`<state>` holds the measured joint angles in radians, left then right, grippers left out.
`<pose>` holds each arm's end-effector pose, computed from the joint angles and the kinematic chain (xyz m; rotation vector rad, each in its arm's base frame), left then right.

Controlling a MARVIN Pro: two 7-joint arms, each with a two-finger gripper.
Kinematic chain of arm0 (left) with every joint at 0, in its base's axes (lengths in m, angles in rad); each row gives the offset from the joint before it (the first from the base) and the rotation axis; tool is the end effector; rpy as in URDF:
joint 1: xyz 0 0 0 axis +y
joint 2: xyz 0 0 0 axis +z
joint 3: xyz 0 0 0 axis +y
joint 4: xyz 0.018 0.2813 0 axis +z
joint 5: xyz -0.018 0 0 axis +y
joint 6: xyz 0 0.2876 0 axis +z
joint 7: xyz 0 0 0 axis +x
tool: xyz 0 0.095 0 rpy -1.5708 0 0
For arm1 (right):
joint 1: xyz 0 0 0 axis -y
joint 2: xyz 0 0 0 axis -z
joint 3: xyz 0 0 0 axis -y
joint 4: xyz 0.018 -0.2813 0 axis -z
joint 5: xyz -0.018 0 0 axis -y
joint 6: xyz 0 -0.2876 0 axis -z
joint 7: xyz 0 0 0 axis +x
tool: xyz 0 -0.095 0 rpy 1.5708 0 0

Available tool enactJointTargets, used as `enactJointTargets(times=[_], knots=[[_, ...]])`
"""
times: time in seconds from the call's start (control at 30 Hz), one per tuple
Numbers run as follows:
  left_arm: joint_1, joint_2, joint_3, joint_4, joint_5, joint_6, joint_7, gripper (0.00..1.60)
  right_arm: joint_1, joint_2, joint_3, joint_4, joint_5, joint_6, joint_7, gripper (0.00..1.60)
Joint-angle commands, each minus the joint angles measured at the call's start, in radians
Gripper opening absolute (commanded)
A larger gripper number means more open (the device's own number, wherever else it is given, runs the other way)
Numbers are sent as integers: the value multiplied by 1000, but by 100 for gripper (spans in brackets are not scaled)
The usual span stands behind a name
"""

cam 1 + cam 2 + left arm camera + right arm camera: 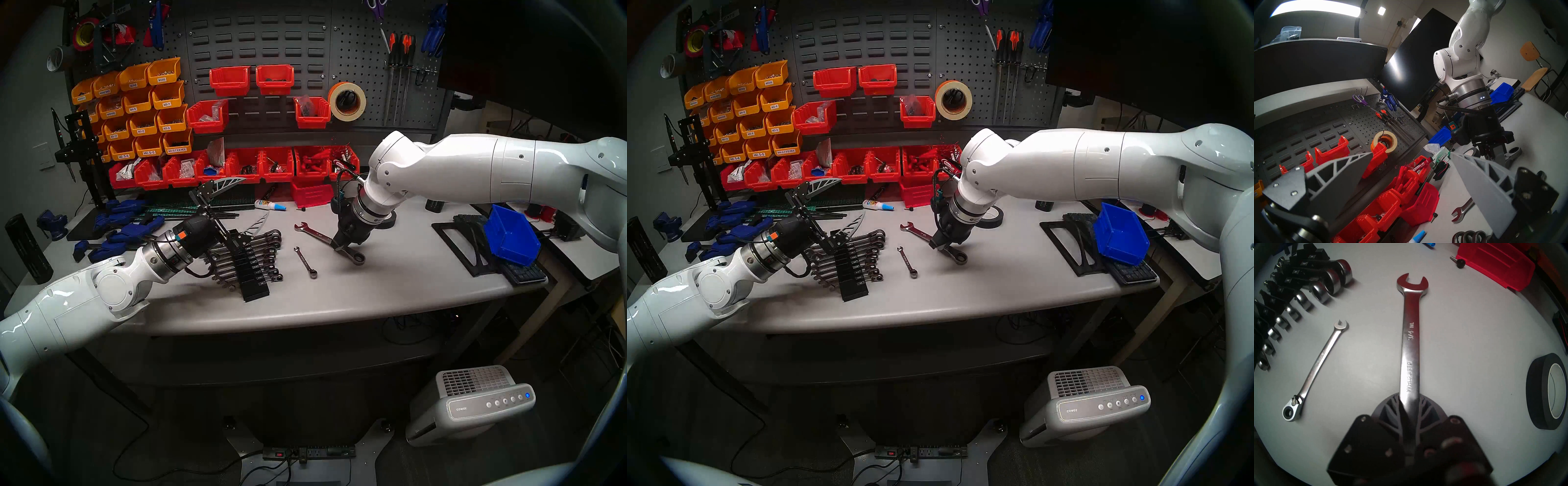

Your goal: Put the wrenches on the table into the correct slot in the case

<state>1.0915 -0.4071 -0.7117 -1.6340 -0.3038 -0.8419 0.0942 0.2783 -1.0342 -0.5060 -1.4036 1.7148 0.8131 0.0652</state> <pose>0.3791 0.0935 -0.1638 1.1041 -1.3763 2.4899 0.4885 0.0719 -0.1058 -2.7037 -1.2380 -0.6762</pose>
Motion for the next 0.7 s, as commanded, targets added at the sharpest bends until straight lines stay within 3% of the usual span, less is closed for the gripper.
enactJointTargets(times=[0.0, 0.23, 0.67], knots=[[-25, -1, -21, -5, -1, -4, 5, 160, 15, 21, 4, 36, -22, -23, 11, 0], [-25, -1, -21, -5, -1, -4, 5, 160, -4, 43, 42, 114, 9, -67, 152, 0], [-24, 0, -20, -6, -2, -3, 5, 160, -66, 23, 78, 321, 82, -62, 393, 0]])
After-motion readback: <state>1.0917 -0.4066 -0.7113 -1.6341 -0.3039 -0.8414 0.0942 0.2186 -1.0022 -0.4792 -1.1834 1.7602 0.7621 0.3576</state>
